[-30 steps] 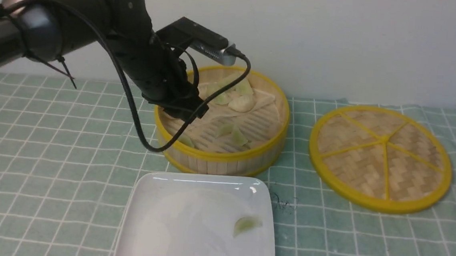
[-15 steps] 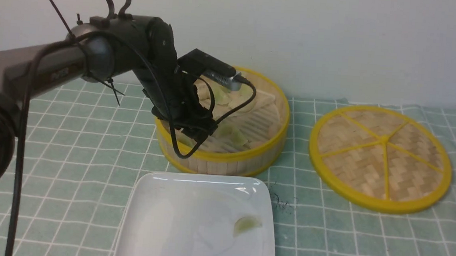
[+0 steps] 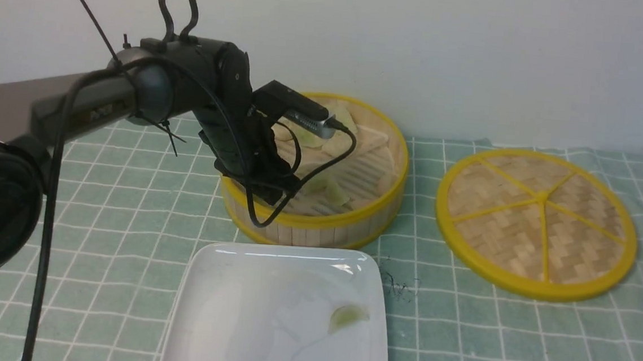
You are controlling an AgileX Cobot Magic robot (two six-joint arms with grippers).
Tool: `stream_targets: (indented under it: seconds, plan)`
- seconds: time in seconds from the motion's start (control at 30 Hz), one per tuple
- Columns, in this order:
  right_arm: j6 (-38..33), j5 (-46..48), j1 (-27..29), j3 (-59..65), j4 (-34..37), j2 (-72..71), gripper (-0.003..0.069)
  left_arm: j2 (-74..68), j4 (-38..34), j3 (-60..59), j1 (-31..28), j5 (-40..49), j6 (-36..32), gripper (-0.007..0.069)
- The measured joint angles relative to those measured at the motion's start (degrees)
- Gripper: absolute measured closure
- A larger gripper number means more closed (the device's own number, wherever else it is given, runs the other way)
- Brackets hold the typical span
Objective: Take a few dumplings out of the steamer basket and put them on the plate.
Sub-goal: Use the left arm to grab a dumpling from the steamer
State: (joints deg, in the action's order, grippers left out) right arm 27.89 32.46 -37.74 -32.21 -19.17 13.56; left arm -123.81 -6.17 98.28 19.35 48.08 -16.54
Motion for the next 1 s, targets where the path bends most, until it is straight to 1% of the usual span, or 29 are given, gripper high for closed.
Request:
stream_targets:
  seconds: [0.03, 0.07, 0.1, 0.13, 0.2, 0.4, 0.5, 0.67, 0.77, 0.8, 0.83, 0.9, 0.93, 0.97, 1.0]
  plan:
    - [0.0, 0.0, 0.0, 0.0, 0.0, 0.0, 0.0672, -0.1, -0.2, 0.0, 0.0, 0.0, 0.0, 0.0473]
    - [0.0, 0.0, 0.0, 0.0, 0.0, 0.0, 0.0672, -0.2, -0.2, 0.0, 0.1, 0.0, 0.0, 0.0537]
    - [0.0, 0.0, 0.0, 0.0, 0.0, 0.0, 0.0672, -0.2, -0.3, 0.0, 0.1, 0.0, 0.0, 0.0537]
    - [0.0, 0.1, 0.0, 0.0, 0.0, 0.0, 0.0672, -0.2, -0.6, 0.1, 0.1, 0.1, 0.1, 0.0588]
    - [0.0, 0.1, 0.0, 0.0, 0.0, 0.0, 0.0672, -0.3, -0.6, 0.9, 0.1, 0.8, 0.2, 0.0619]
    - [0.0, 0.1, 0.0, 0.0, 0.0, 0.0, 0.0672, 0.5, -0.6, 6.7, 0.1, 5.1, 0.4, 0.0631]
    - [0.0, 0.1, 0.0, 0.0, 0.0, 0.0, 0.0672, 1.0, -0.6, 9.6, 0.1, 7.0, 2.4, 0.0631]
    - [0.0, 0.1, 0.0, 0.0, 0.0, 0.0, 0.0672, 0.7, -0.5, 10.2, 0.1, 7.1, 5.7, 0.0617]
    - [0.0, 0.1, 0.0, 0.0, 0.0, 0.0, 0.0672, -0.7, 0.5, 10.3, 0.1, 7.0, 8.3, 0.0538]
    - [0.0, 0.1, 0.0, 0.0, 0.1, 0.0, 0.0672, -1.2, 1.4, 10.3, 0.1, 7.0, 9.8, 0.0491]
    - [0.0, 0.1, 0.0, 0.0, 0.2, 0.0, 0.0672, -1.3, 1.6, 10.3, 0.1, 7.0, 9.8, 0.0491]
    - [0.0, 0.2, 0.0, 0.0, 0.5, 0.0, 0.0672, -2.5, 4.2, 10.3, 0.1, 6.9, 15.4, 0.0344]
    - [0.0, 0.2, 0.0, 0.0, 0.5, 0.0, 0.0672, -2.5, 4.3, 10.3, 0.1, 6.9, 15.8, 0.0334]
    - [0.0, 0.2, 0.0, 0.0, 0.5, 0.0, 0.0672, -2.8, 4.5, 10.3, 0.1, 6.7, 17.4, 0.0295]
    - [0.0, 0.2, 0.0, 0.0, 0.7, 0.0, 0.0672, -3.5, 4.8, 10.3, 0.1, 6.3, 20.1, 0.0223]
